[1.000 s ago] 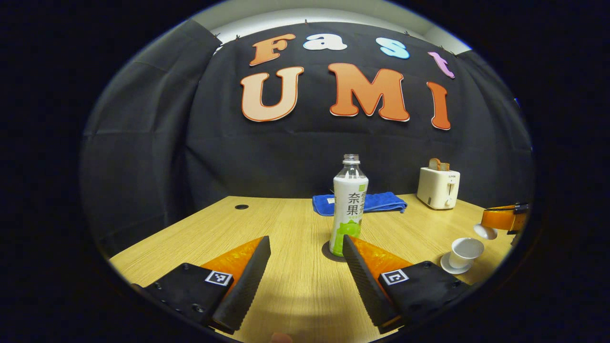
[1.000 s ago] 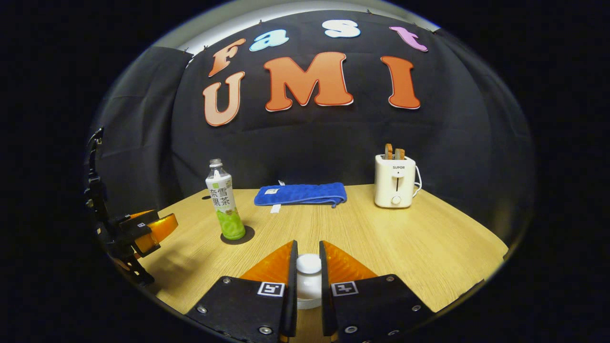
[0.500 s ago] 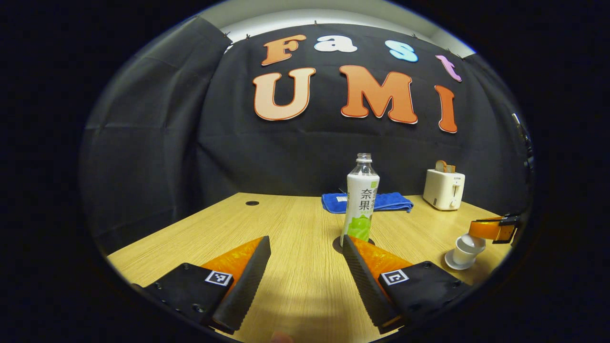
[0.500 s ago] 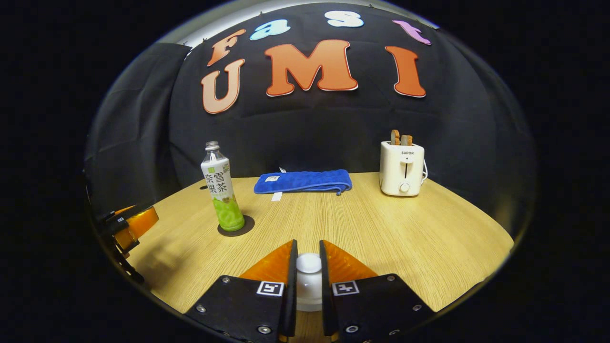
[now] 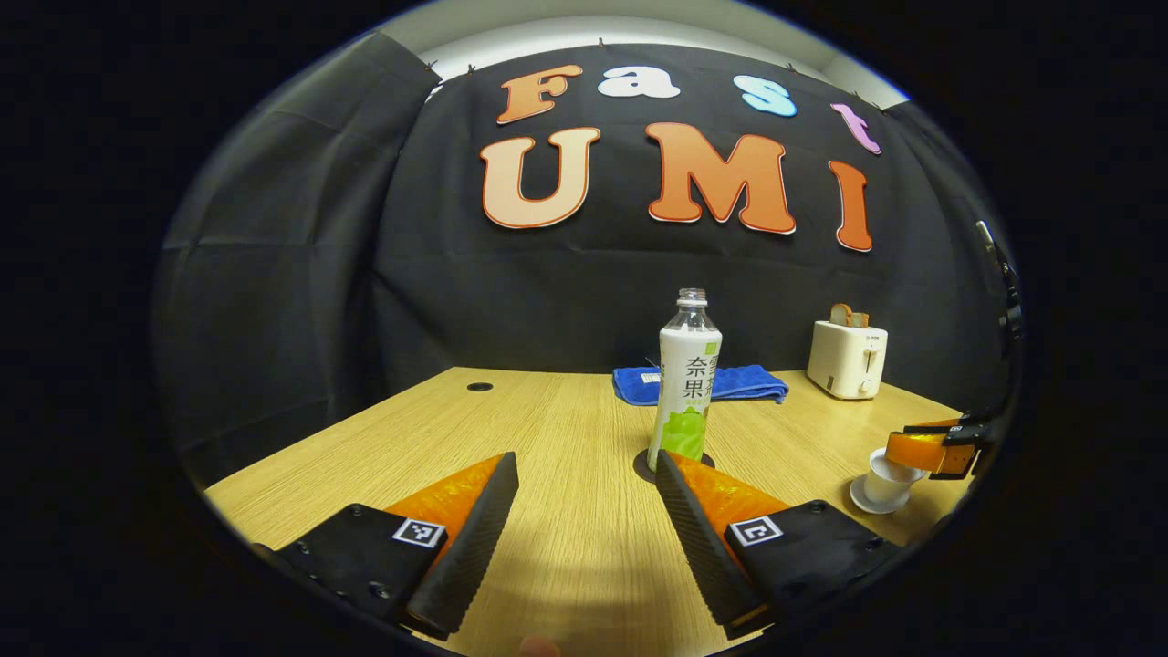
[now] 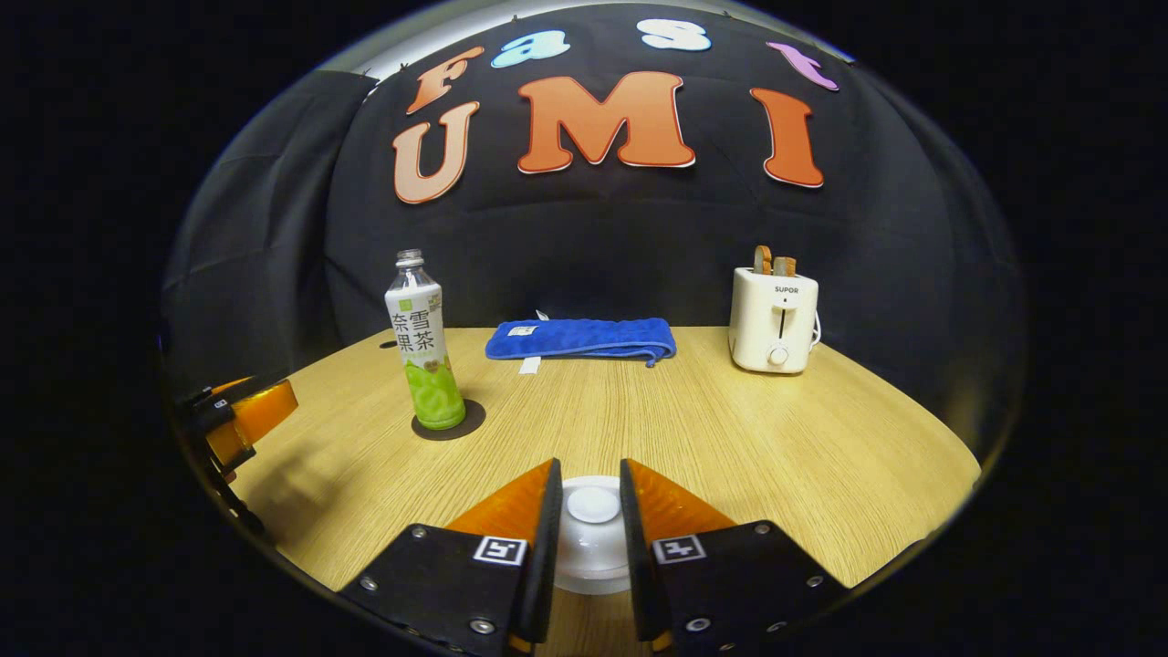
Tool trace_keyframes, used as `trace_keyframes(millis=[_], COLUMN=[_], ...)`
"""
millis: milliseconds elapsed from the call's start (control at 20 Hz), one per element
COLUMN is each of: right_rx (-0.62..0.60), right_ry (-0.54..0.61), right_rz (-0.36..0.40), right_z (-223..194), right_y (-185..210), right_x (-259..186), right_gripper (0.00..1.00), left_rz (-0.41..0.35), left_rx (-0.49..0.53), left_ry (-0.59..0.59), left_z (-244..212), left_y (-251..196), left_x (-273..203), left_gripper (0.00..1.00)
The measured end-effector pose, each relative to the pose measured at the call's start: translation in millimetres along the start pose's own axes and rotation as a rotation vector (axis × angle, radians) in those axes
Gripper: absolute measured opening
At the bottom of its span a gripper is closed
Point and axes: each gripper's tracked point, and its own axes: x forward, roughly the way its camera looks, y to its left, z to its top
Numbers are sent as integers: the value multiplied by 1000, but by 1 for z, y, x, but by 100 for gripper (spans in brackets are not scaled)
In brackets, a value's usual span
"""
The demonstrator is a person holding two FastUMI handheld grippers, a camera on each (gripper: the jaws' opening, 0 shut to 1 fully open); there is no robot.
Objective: Open the teacup lid with one hand, grasp the water bottle and pour water into the teacup with the other hand; after pouring, place the water bottle on the coaster and then close the teacup lid.
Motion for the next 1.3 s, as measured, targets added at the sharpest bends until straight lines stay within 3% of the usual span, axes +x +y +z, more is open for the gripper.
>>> trace_keyframes(millis=[50,100,150,200,600,800,1300], right_rx=[1,-2,-9,-13,5,-47,-38], right_ry=[4,5,2,-8,-107,-126,-144], right_rz=[4,7,3,-6,-99,-132,-114], right_z=[0,1,1,4,35,40,43], right_y=[1,0,-1,-5,-41,-52,-50], right_x=[-2,-4,-9,-14,-55,-70,-74], right_gripper=[41,58,60,70,94,97,97], left_rz=[-2,-1,-1,1,-11,-22,-12], left_rx=[1,4,6,7,8,8,18], left_ry=[-2,-5,-10,-15,-36,-45,-95], left_z=[0,1,3,4,11,15,30], left_y=[0,0,0,0,-3,-5,-2], left_x=[0,-1,-1,0,0,-3,-3], left_gripper=[95,97,98,98,97,97,95])
